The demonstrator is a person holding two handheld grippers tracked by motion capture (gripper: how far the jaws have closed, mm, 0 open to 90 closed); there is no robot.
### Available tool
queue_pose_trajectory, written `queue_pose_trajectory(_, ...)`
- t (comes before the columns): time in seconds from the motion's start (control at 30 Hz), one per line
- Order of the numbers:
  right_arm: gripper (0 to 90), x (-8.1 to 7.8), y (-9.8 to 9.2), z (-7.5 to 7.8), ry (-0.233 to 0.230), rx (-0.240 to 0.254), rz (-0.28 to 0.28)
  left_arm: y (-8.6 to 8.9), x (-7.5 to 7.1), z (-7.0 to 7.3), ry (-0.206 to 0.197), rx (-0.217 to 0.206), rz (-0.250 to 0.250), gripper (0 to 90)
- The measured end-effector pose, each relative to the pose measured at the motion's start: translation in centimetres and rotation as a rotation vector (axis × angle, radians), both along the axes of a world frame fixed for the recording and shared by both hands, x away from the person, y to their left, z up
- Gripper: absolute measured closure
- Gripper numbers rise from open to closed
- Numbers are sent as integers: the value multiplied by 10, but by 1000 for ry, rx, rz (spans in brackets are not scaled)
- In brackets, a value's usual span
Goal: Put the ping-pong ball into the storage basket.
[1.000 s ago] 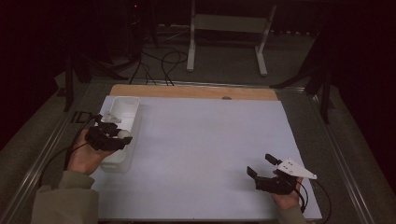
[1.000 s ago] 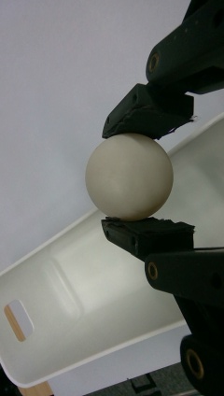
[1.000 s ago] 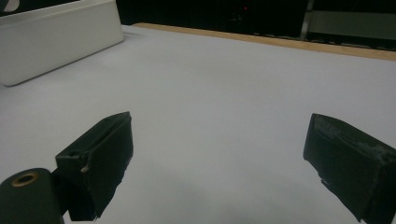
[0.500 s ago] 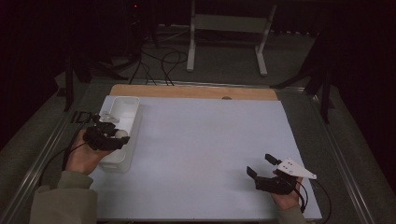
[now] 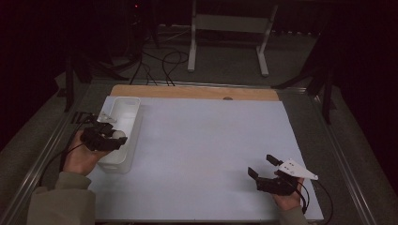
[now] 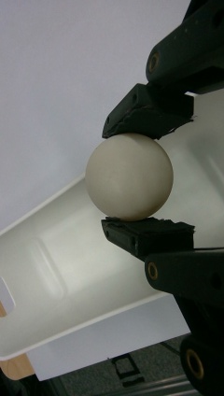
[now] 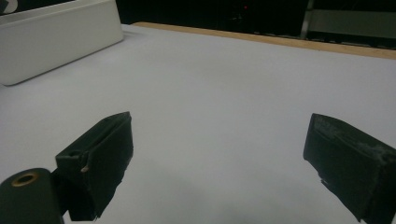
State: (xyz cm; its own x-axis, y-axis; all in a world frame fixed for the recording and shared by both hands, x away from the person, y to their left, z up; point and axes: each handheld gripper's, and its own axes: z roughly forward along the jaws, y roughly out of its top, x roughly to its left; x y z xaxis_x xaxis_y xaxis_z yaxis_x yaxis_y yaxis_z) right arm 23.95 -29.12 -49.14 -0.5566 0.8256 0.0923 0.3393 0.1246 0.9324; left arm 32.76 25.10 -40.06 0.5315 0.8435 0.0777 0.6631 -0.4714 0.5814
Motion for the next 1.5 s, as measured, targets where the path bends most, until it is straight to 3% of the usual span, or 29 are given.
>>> queue_pose_trajectory(0.6,80,0,0,0,0,-1,-1,10,-1,-3,12,-4,35,510)
queue_pose_trajectory(1.4,80,0,0,0,-1,-1,-3,10,0,-8,30,-13,32,503)
queue_pose_trajectory(1.47,80,0,0,0,1,-1,-3,11,0,-8,30,-36,43,454)
queue_pose_trajectory(1.5,80,0,0,0,0,-1,-2,12,0,-8,20,-48,47,385)
